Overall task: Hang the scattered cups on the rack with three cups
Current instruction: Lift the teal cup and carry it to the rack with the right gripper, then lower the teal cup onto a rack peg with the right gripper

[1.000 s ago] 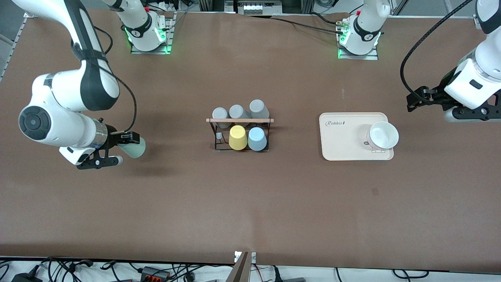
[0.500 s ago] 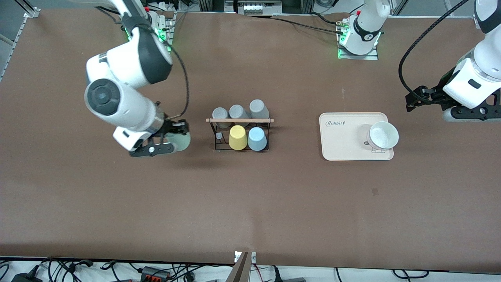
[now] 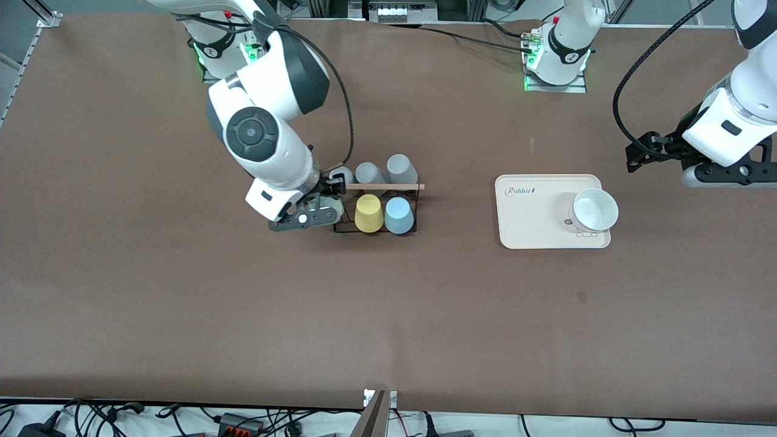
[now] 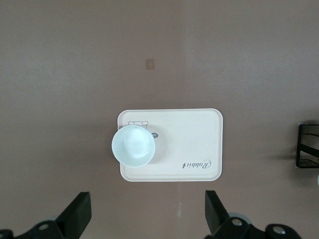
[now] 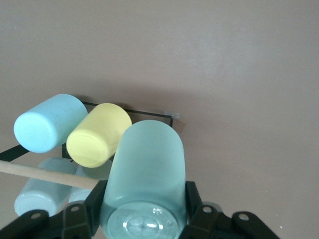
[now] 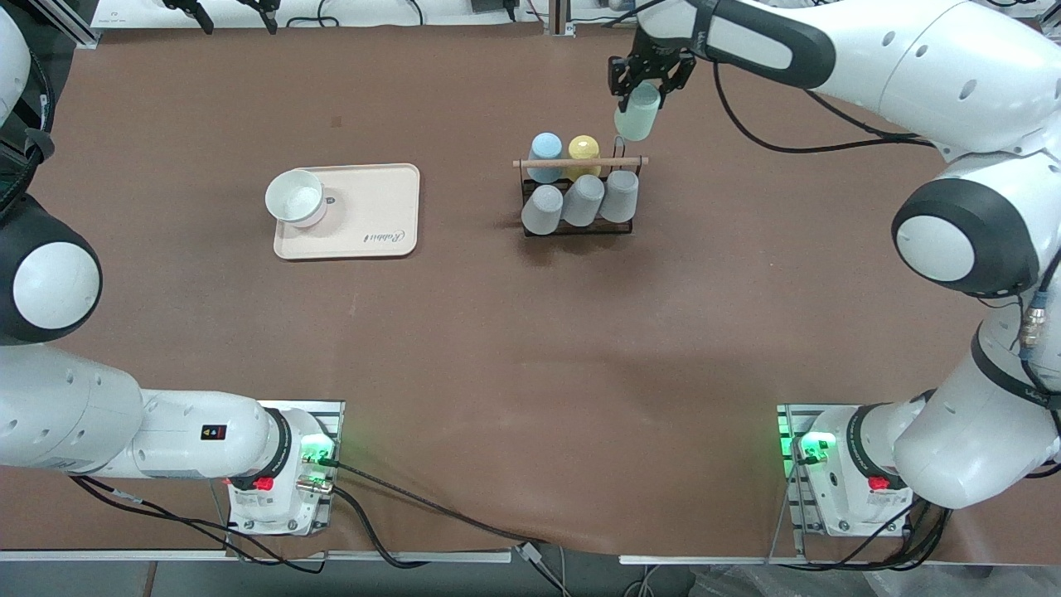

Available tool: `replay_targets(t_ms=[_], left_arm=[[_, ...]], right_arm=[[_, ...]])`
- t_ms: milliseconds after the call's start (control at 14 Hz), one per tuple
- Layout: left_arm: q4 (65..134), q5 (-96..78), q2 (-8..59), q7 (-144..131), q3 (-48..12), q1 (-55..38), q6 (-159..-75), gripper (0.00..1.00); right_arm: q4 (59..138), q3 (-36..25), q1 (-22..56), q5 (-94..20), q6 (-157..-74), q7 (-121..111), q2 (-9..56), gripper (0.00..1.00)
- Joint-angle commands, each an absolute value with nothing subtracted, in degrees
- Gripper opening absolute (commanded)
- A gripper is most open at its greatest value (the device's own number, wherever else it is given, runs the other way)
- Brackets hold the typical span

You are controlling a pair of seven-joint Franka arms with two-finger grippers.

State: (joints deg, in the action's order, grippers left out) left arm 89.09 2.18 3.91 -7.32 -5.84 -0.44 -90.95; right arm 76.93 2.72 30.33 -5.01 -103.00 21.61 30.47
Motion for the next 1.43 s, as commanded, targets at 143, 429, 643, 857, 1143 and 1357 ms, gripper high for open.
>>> replay_targets(t_ms=[143, 429, 643, 857, 1143, 1357], left_arm=[[88.6, 1.3, 3.3, -5.9, -5.4, -0.5, -90.4, 1.00], [88.6, 1.3, 3.3, -5.9, -5.4, -0.5, -90.4, 1.00], [88.7, 1.3, 3.2, -5.8, -5.4, -0.4, -90.1, 1.00], [88.6, 1.3, 3.2, -5.8, -5.4, -0.4, -90.0, 1.00], [88.6, 1.3, 3.2, -5.8, -5.4, -0.4, -90.0, 1.00], [88.6, 1.3, 3.2, -5.9, -5.4, -0.4, -90.0, 1.00]], right_arm=[[73.8, 2.1, 31.8, -2.6, -102.3, 21.9, 33.7, 0.26], [73.7, 2.2, 32.6, -2.5, -103.1, 22.2, 34.7, 0.26], [73.7, 2.2, 32.7, -2.5, -103.2, 22.3, 35.2, 0.26], [73.8, 2.2, 32.9, -2.4, -102.7, 22.2, 36.2, 0.26], [73.7, 2.2, 33.3, -2.5, -103.3, 22.5, 37.3, 0.26], [73.8, 2.2, 33.2, -2.5, -103.4, 22.6, 38.0, 0.26]])
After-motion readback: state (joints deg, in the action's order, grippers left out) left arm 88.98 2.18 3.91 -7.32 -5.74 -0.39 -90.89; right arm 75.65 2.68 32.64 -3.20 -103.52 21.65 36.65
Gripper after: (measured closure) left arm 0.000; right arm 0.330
